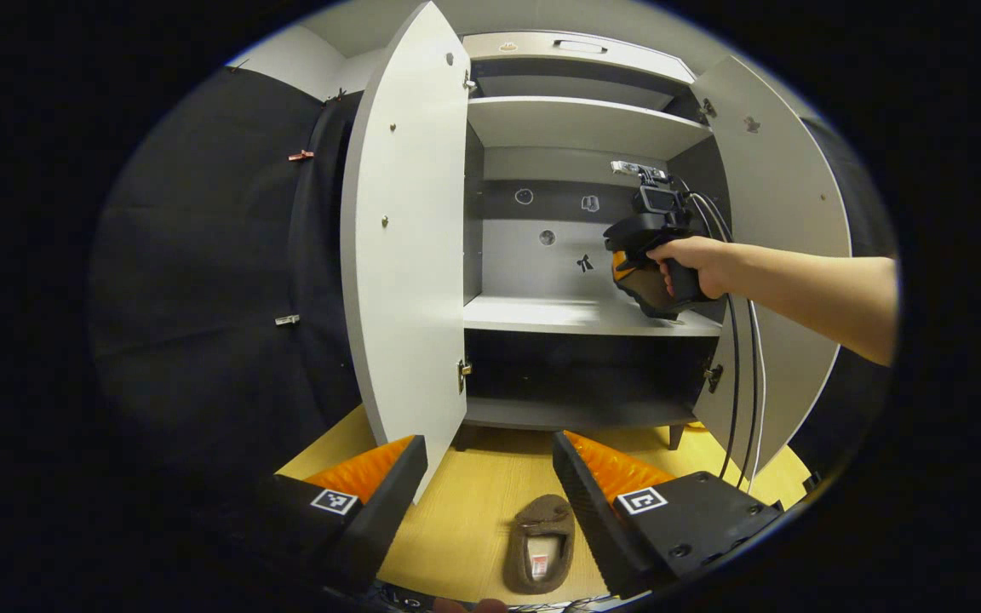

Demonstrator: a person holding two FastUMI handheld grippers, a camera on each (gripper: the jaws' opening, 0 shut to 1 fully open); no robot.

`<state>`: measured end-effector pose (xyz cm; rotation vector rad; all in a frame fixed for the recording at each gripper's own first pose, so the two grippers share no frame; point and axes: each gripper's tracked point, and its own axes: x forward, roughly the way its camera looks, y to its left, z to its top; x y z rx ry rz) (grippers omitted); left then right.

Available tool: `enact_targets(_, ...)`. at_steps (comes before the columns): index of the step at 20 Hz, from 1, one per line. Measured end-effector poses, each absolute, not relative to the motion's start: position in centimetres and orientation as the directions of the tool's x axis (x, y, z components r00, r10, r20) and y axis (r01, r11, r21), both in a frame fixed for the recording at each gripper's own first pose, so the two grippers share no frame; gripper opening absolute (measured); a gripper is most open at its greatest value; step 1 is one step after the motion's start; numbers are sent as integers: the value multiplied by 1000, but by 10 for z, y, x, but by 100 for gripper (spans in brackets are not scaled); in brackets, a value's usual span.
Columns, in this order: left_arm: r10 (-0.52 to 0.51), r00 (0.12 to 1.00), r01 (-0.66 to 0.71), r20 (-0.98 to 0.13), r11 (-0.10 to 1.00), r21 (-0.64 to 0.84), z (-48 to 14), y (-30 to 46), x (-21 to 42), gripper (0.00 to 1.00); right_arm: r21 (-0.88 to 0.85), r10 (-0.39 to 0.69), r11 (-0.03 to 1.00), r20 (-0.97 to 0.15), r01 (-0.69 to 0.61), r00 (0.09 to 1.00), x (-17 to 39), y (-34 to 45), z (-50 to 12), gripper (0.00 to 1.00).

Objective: Grab one shoe with the right hand and put it into the shoe cabinet, grab the other shoe with the left hand and put it into the shoe cabinet; then close the right door with the right hand and the left door with the left hand.

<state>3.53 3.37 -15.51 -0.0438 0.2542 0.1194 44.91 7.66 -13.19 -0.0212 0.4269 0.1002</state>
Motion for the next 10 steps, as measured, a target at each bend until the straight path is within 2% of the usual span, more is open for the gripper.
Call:
enact_targets(8,145,955,-155,-260,988,-17,-156,33,42,95,42,55,998,-475,-40,879,469,71,-160,11)
enact_targets(10,144,955,-154,-260,988,-18,-156,33,41,95,48,57,998,-484,-39,873,466,72,-161,16)
